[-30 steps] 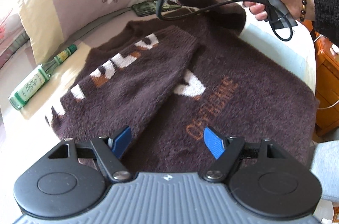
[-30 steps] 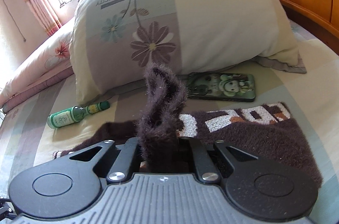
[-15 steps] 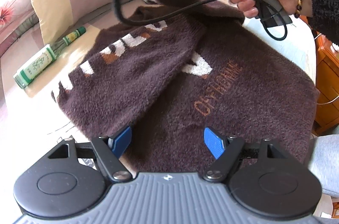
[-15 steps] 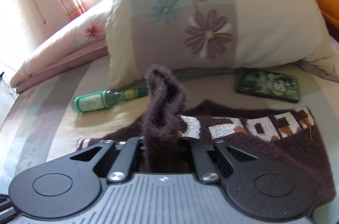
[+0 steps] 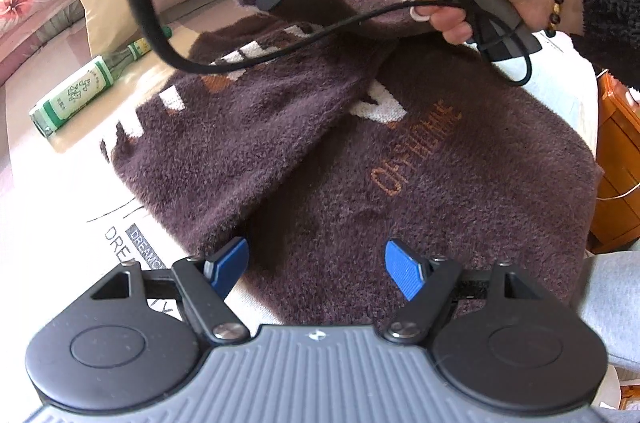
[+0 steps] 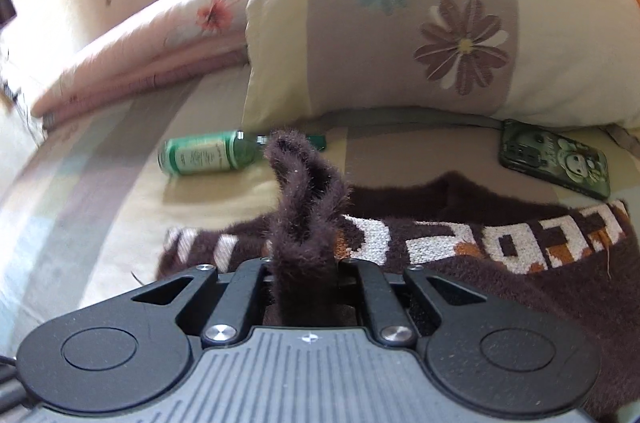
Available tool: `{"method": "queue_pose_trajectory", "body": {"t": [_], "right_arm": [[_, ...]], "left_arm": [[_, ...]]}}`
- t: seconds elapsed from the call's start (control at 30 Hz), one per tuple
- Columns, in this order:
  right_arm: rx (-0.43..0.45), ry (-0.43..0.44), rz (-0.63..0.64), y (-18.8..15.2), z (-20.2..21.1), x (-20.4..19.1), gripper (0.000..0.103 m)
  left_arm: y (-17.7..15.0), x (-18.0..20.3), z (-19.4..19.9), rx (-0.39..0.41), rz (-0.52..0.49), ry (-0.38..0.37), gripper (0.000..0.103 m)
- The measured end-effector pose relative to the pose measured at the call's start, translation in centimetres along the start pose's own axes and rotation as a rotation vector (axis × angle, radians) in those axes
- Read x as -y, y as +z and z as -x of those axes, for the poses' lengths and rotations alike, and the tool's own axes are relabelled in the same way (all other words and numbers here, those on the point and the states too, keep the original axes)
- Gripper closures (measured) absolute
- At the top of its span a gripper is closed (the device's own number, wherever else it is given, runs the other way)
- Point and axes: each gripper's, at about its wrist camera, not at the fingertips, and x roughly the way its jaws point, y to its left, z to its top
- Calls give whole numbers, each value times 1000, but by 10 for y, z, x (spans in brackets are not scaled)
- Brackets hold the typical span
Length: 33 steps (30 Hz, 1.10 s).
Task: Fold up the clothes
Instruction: 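Lift the sleeve with the right gripper and carry it across the sweater front, then lower the sleeve onto the sweater front and open the right gripper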
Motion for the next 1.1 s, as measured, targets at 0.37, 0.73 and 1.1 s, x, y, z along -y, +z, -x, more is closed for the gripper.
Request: {"method": "queue_pose_trajectory", "body": {"t": [0.37,0.73,1.1], "right_arm": [[-99,-69,143,-27,-45,-17,92],[-104,-50,183,-32,-57,-28,71],[-72,136,155,-26,-25,-35,38]], "left_arm": [[-11,-6,-8,-25,28,-9,27],[-13,-7,-18,-43,58,-14,27],[-6,5,-32,-79,70,-18,27]]}}
